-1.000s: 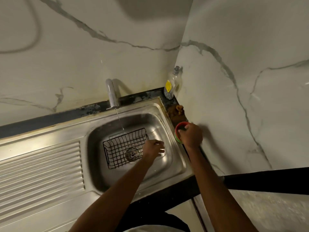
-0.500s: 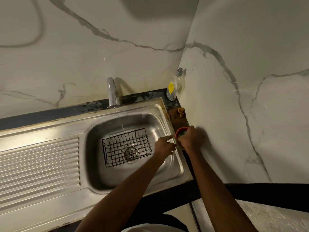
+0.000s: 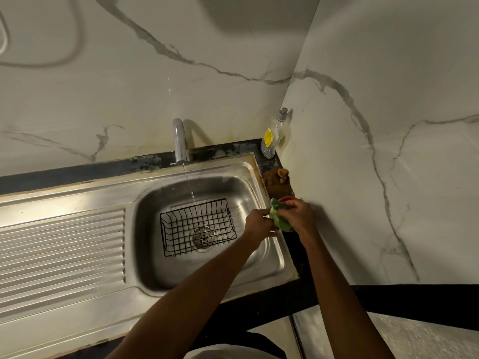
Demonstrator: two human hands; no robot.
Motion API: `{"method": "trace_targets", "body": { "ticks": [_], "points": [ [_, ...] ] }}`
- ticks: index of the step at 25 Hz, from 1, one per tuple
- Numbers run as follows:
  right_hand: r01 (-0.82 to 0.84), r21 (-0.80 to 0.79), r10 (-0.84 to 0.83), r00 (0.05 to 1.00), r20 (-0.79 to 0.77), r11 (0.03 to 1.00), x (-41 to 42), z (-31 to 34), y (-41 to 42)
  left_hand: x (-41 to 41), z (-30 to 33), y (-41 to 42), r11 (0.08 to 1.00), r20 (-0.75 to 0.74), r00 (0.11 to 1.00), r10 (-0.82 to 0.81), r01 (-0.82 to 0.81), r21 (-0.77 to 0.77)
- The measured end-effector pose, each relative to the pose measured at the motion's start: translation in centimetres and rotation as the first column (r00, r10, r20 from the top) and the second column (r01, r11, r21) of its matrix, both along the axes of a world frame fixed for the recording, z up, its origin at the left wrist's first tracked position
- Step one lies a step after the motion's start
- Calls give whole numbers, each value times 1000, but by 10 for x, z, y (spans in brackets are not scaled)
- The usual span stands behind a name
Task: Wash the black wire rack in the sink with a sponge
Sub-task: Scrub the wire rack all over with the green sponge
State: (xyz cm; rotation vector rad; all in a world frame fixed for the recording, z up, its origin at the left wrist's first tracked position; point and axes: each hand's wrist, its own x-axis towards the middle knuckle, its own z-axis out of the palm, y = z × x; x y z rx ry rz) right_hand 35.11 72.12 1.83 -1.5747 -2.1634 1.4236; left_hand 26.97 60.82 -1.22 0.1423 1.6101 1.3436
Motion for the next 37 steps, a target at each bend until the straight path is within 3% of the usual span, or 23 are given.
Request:
{"method": "trace_targets", "body": {
  "ticks": [7, 9, 14, 19, 23, 28, 31, 34, 37],
  "points": [
    [113, -21, -113, 993, -38, 993, -4, 2, 0, -3, 1, -7, 997, 91, 993, 76, -74, -26],
    [135, -5, -135, 983, -123, 991, -8, 7, 0, -8, -4, -17, 992, 98, 989, 111, -104, -68],
    [96, -384, -265, 869, -417, 918, -32, 13, -27, -42, -45, -84, 926, 0, 942, 337, -331, -184],
    [-16, -579, -287, 858, -427, 815, -59, -10, -73, -94, -91, -144, 769, 125, 777, 616, -560, -309],
    [-100, -590, -209, 877, -433, 801, -77, -16, -94, -133, -113, -152, 709, 261, 660, 705, -643, -290],
    [-114, -537, -134, 906, -401, 836, -97, -30, -95, -172, -144, -145, 582, 449, 408, 795, -721, -376],
    [-51, -531, -149, 933, -327, 846, -102, -43, -90, -183, -157, -143, 520, 543, 254, 801, -745, -418],
    [-26, -509, -139, 949, -283, 861, -102, -50, -87, -196, -159, -136, 520, 594, 210, 777, -745, -417],
    [-45, -478, -86, 965, -248, 877, -105, -51, -87, -204, -157, -134, 507, 681, 97, 726, -744, -435]
  ]
}}
